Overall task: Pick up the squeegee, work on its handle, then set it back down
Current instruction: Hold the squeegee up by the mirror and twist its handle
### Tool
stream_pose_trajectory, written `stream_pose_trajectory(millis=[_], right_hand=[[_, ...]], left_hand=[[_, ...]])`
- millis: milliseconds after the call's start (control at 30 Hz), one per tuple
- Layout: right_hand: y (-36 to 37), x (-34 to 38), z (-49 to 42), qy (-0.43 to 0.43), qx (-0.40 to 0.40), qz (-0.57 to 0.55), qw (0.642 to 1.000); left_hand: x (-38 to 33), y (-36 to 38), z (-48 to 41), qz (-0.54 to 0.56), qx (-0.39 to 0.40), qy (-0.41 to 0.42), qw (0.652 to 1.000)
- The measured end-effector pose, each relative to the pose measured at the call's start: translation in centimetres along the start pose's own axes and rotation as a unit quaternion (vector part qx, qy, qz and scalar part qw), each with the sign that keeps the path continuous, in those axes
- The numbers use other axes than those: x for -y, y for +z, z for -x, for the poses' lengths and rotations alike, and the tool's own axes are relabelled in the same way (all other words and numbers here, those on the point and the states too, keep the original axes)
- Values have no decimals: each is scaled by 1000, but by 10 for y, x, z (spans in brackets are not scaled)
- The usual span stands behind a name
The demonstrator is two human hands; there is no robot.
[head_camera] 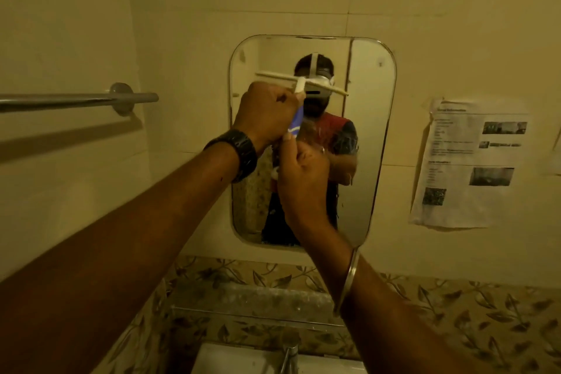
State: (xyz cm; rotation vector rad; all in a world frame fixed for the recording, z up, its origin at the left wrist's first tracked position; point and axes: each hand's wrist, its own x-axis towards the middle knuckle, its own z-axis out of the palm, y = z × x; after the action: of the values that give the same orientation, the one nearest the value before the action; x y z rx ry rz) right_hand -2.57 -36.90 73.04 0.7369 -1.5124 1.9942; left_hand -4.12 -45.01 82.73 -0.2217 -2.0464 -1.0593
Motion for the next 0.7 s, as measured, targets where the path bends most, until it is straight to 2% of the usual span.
stream_pose_trajectory(millis=[100, 267, 400, 700], right_hand=[[4, -4, 13, 3, 1, 3, 1000], [-4, 31, -27, -30, -27, -12, 999], [5, 38, -48, -24, -33, -2, 999], [34, -9, 2, -6, 22, 18, 1000]], left_hand=[[10, -4, 11, 7, 8, -7, 1000], [-37, 1, -28, 8, -9, 67, 998], [-47, 0, -52, -8, -9, 84, 996], [19, -30, -4, 19, -14, -7, 1000]])
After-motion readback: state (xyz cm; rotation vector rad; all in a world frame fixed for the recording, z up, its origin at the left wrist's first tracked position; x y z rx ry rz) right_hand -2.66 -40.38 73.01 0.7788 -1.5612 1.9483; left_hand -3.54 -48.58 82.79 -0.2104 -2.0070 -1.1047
